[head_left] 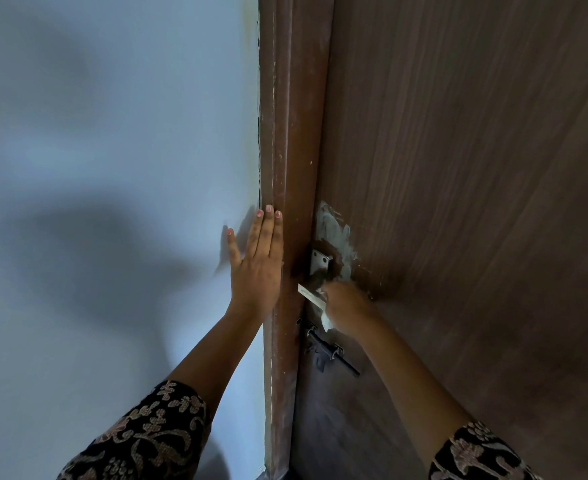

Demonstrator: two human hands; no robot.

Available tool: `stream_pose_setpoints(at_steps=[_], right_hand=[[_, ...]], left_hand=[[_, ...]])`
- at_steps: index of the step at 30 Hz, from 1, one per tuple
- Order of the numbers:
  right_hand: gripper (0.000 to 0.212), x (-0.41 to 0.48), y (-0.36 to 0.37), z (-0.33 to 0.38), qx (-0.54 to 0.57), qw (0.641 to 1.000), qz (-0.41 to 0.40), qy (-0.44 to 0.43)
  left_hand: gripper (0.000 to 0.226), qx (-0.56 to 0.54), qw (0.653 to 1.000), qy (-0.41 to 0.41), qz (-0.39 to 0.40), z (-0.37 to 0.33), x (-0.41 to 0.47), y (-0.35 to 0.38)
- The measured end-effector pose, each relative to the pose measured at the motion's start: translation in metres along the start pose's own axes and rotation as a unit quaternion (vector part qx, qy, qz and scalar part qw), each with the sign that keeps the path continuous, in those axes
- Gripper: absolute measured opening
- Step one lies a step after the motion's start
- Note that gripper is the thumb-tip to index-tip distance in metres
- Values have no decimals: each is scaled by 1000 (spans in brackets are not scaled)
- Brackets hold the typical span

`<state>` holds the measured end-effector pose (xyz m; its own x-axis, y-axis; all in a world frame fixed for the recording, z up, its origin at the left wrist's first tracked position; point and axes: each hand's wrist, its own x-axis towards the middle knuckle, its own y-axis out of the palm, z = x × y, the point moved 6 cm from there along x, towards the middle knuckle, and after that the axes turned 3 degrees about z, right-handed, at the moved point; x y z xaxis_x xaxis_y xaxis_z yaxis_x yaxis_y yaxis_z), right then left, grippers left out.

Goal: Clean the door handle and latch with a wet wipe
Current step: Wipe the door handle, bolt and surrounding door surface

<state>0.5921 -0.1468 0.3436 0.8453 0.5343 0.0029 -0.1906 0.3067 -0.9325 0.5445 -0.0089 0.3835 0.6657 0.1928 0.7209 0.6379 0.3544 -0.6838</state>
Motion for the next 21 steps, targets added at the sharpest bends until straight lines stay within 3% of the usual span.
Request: stream_pose_setpoints(at_steps=[7,15,18,21], right_hand=[[22,0,4,-5,32,999,13,-12],[22,-26,-9,-10,-79,994,-67,-16],[33,-31,-4,11,-108,980,-138,-94],[51,-28,26,21,-241,950,-121,-158]], left_hand=[[89,2,1000,6,3,3,0,2],[77,0,1000,11,-11,2,-9,0],[70,8,1000,19,0,2,-17,-1],[69,14,1000,19,19,3,-29,5]])
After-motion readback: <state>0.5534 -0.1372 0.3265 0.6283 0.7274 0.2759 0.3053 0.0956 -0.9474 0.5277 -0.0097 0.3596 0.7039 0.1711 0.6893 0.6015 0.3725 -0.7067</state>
